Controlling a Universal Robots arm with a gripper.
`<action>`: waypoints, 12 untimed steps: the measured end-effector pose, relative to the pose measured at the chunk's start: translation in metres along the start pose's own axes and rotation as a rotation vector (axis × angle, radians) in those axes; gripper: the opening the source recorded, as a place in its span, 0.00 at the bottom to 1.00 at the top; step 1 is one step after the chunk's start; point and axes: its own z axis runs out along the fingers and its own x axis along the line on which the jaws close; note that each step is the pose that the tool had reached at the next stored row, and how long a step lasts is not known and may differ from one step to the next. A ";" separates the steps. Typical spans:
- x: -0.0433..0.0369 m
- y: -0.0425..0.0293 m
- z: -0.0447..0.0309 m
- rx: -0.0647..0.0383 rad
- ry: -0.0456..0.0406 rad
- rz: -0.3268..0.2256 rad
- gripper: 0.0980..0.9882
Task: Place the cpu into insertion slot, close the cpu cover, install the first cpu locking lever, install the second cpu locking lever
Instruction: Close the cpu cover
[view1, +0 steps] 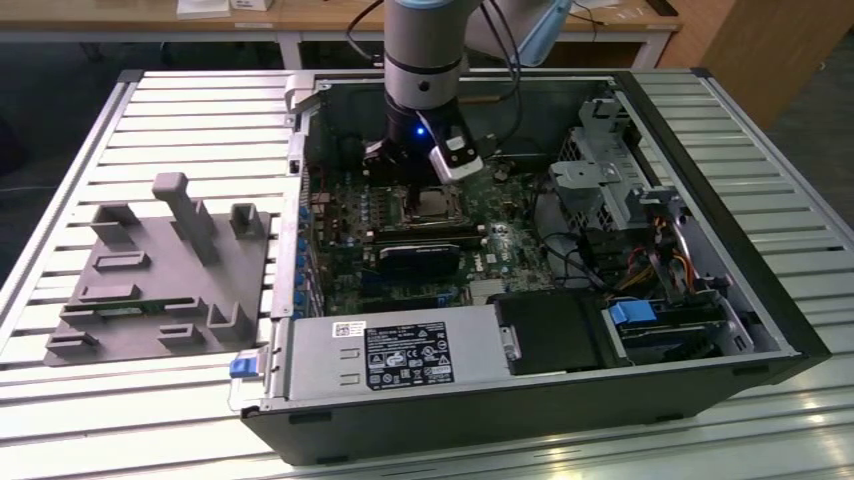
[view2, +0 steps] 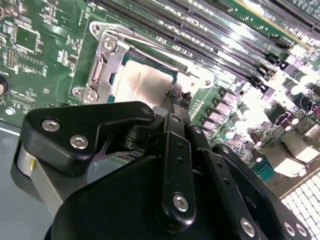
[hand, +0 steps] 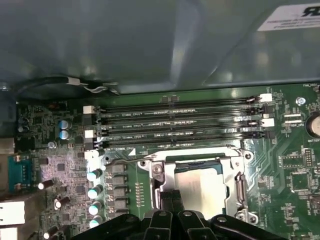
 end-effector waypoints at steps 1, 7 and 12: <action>0.0000 0.0000 0.0002 -0.004 0.0004 0.000 0.01; 0.0007 -0.0003 0.0045 -0.013 0.0010 0.000 0.01; 0.0036 -0.0008 0.0075 -0.014 0.0011 0.000 0.01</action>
